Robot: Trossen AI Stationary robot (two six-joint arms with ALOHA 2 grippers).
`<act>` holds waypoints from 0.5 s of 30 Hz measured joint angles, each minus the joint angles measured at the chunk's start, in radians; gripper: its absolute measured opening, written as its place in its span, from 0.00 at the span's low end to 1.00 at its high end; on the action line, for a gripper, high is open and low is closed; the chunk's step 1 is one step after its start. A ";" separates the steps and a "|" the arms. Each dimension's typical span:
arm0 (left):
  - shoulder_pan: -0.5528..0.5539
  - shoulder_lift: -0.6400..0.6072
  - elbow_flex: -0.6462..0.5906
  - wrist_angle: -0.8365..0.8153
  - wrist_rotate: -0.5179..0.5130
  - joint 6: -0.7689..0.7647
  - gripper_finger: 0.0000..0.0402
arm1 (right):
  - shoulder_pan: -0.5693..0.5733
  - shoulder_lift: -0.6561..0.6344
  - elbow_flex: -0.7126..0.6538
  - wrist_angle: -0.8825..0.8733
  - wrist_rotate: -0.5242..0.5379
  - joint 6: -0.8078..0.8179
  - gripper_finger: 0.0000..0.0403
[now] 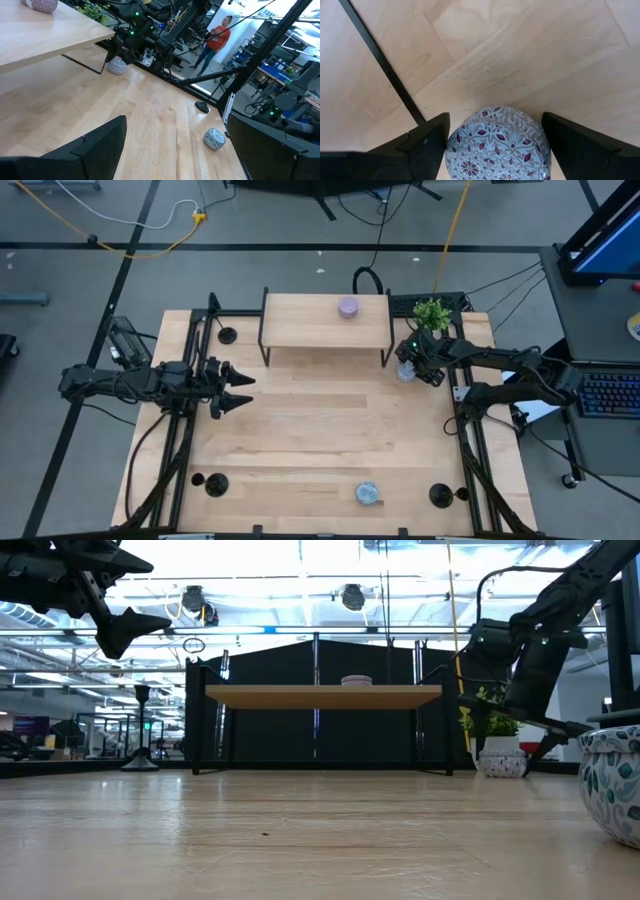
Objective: Pick & Place candle stick holders
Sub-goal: Put the white patterned scented candle on the shelf
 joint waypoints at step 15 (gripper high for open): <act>0.000 0.000 0.000 -0.007 0.000 0.008 0.87 | 0.025 -0.143 -0.006 -0.018 -0.160 -0.208 0.78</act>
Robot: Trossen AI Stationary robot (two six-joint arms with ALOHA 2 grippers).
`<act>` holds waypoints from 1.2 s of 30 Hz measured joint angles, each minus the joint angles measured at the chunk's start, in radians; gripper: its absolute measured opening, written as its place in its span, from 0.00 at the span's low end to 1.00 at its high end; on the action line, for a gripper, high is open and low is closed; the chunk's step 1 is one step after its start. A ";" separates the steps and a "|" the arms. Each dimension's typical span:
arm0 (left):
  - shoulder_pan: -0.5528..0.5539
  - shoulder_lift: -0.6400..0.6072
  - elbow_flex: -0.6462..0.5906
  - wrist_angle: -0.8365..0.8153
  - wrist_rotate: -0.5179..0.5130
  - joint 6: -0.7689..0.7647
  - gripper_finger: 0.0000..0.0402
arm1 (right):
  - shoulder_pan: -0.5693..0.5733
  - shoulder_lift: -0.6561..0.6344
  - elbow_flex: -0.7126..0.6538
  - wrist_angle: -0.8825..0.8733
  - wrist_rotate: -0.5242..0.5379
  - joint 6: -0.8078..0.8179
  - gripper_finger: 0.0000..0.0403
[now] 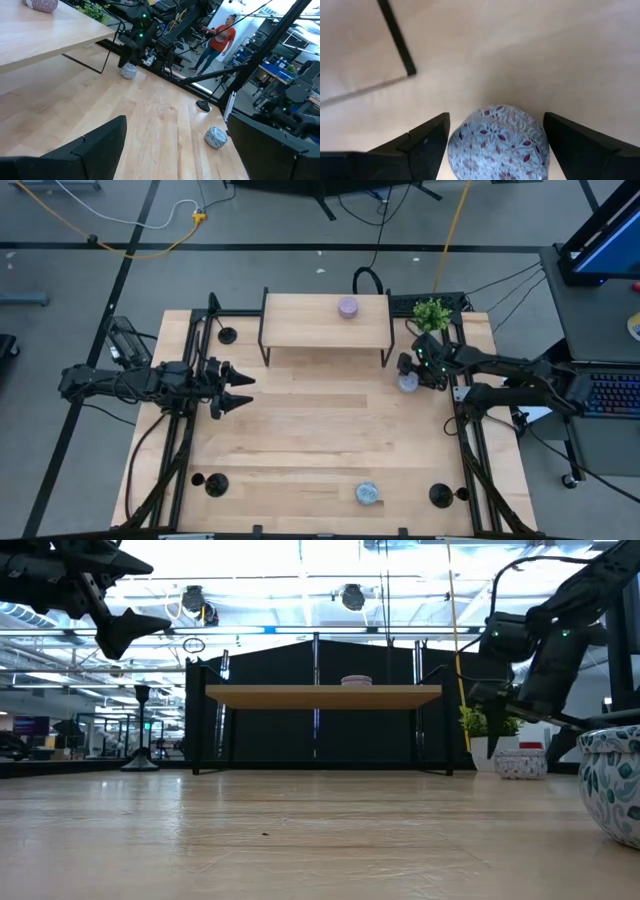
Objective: Pick & Place candle stick holders
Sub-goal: Put the white patterned scented candle on the shelf
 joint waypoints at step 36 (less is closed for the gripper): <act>0.000 0.000 0.000 -0.001 0.025 0.003 0.87 | 0.053 -0.054 0.004 -0.026 -0.022 -0.292 0.78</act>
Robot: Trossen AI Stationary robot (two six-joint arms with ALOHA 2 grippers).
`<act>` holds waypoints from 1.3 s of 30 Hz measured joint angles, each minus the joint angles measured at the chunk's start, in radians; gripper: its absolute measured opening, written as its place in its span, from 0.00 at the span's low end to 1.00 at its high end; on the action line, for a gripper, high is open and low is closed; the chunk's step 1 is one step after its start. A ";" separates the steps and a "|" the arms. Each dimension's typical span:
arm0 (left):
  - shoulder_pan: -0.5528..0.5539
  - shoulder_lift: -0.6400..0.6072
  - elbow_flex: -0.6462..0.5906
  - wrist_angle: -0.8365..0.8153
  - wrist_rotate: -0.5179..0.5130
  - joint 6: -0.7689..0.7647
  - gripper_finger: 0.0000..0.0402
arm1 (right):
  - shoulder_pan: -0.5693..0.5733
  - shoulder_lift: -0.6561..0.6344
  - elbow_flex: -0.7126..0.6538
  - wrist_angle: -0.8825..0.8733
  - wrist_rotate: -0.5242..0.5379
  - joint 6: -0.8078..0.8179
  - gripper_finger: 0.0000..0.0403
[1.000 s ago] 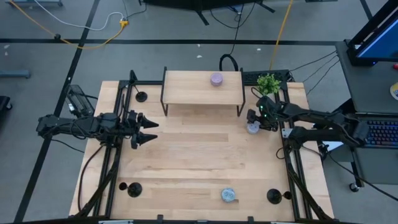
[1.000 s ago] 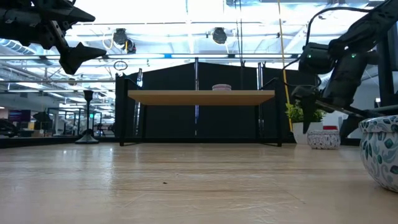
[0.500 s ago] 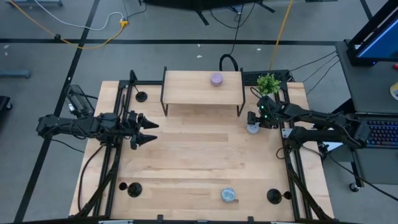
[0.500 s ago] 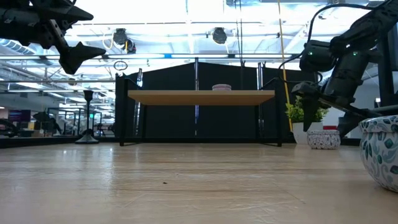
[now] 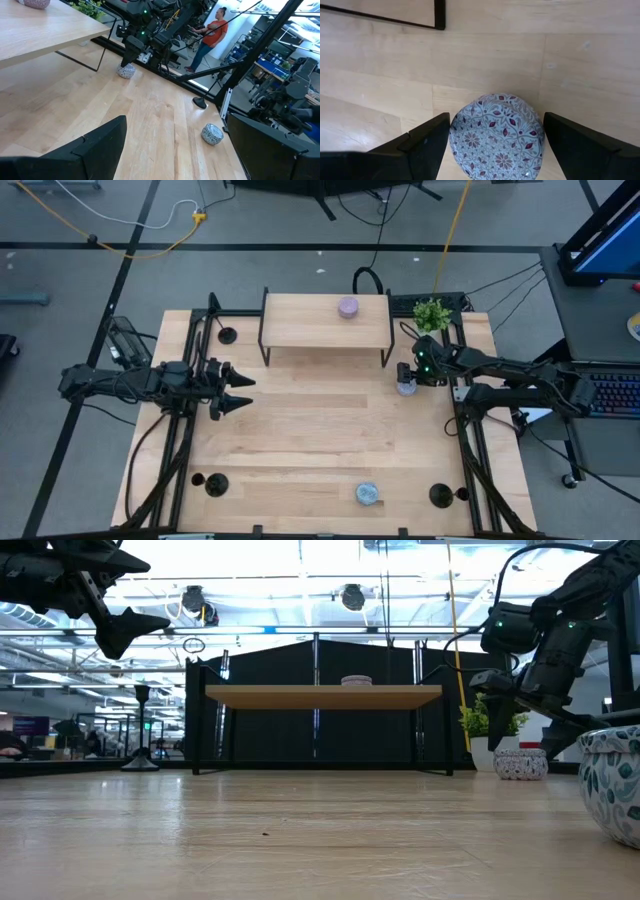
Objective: Pick & Place candle stick holders
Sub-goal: Put the white patterned scented candle on the shelf
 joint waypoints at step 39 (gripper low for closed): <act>0.000 0.002 0.000 0.001 -0.009 0.007 0.87 | 0.168 0.008 0.093 -0.162 0.106 0.006 0.78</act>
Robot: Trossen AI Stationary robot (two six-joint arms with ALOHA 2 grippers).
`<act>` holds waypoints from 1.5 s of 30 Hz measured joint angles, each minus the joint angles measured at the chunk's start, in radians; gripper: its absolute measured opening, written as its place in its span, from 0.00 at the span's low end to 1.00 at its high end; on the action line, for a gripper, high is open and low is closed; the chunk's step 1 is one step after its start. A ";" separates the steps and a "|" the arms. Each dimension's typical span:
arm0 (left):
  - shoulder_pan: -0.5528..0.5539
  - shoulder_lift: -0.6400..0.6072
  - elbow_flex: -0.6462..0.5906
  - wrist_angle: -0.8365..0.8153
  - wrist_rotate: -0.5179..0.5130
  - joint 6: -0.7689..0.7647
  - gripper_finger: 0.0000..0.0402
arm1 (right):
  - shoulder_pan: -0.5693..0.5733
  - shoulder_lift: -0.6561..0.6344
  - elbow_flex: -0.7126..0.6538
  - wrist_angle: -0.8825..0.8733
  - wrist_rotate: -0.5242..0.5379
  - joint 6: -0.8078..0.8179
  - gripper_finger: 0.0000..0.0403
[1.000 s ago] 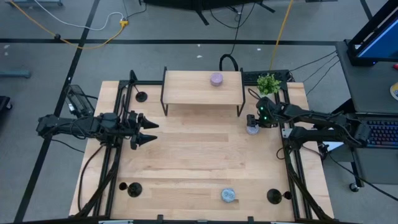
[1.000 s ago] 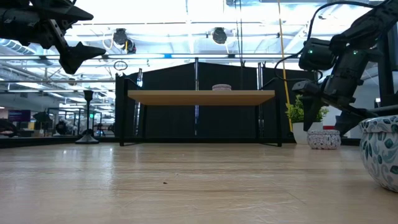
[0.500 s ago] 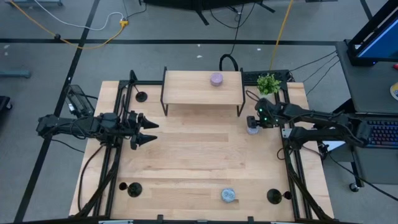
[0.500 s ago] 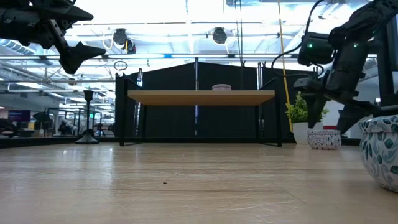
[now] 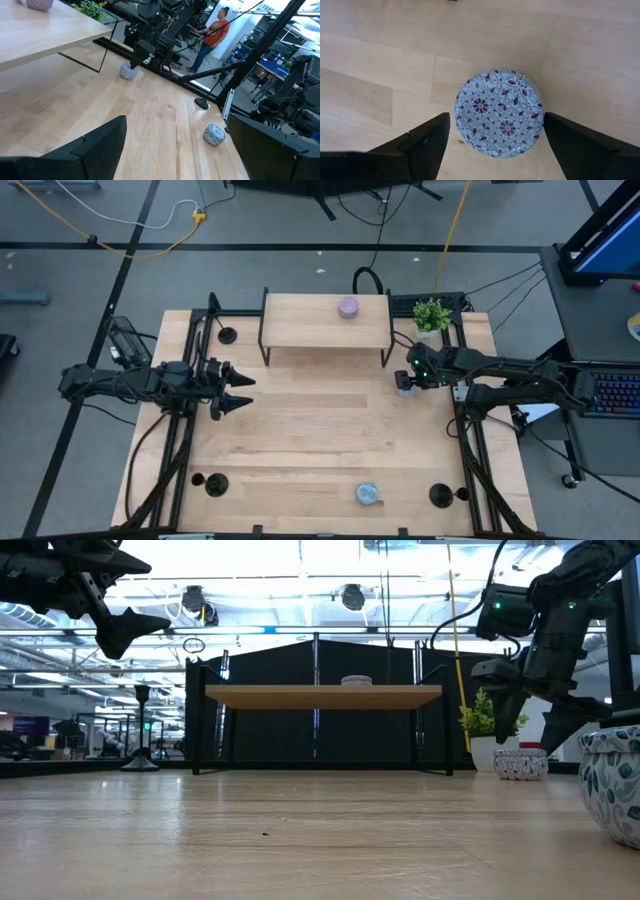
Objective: Pick & Place candle stick holders
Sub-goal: Put the white patterned scented candle on the shelf
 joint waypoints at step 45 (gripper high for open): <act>0.000 0.000 0.000 -0.023 -0.009 0.011 0.87 | 0.006 0.177 -0.002 0.109 0.114 0.031 0.78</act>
